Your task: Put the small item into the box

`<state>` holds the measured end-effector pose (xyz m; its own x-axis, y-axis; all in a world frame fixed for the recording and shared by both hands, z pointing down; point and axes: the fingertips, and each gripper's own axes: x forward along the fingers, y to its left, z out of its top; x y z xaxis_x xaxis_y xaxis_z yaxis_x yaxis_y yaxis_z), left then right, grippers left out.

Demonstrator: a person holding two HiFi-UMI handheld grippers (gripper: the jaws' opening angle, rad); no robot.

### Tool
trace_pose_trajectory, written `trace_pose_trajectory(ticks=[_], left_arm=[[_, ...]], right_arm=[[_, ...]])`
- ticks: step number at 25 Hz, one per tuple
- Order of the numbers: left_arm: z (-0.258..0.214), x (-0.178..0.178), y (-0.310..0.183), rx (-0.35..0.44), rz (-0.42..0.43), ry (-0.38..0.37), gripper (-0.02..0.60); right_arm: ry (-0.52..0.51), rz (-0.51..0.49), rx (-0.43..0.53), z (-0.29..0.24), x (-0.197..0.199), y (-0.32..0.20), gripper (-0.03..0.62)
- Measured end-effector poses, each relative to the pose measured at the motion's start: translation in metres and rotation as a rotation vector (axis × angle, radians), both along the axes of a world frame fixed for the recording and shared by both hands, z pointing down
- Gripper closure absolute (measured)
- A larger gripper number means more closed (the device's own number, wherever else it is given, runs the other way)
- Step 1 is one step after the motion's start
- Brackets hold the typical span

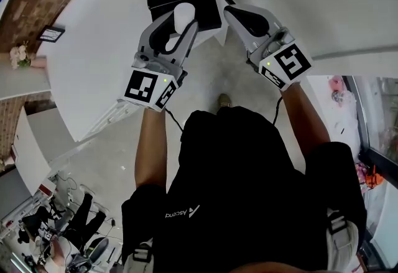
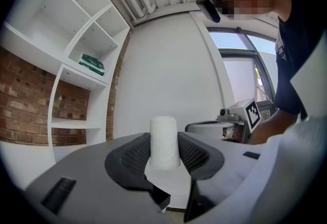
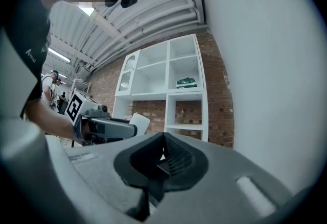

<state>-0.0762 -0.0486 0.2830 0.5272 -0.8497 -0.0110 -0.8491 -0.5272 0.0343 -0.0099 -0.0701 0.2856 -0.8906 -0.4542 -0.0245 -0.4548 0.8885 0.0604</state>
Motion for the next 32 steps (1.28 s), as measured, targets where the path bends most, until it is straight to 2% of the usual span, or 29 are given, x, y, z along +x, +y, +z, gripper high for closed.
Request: trace_pose_trajectory(ticks=[5,11,15,19,24,32], left_arm=[[0.031,-0.005,-0.03,-0.077,0.026,-0.054,0.419],[0.074,-0.012,-0.066,-0.215,0.076,-0.138,0.419],[0.106,-0.019,-0.083,-0.327,0.108,-0.182,0.418],[0.14,-0.025,-0.094,-0.455,0.124,-0.189,0.417],[0.179,-0.027,-0.11,-0.594,0.137,-0.249,0.417],[0.224,-0.021,-0.128,-0.765,0.157,-0.35,0.417]], right_arm=[[0.009,0.015,-0.025,0.011,-0.011,-0.031,0.594],[0.038,0.059,-0.041,0.023,-0.026,-0.056,0.594],[0.062,0.099,-0.05,0.03,-0.037,-0.069,0.594],[0.085,0.128,-0.057,0.038,-0.048,-0.077,0.594],[0.11,0.12,-0.063,0.05,-0.053,-0.084,0.594],[0.138,0.076,-0.053,0.053,-0.045,-0.105,0.594]])
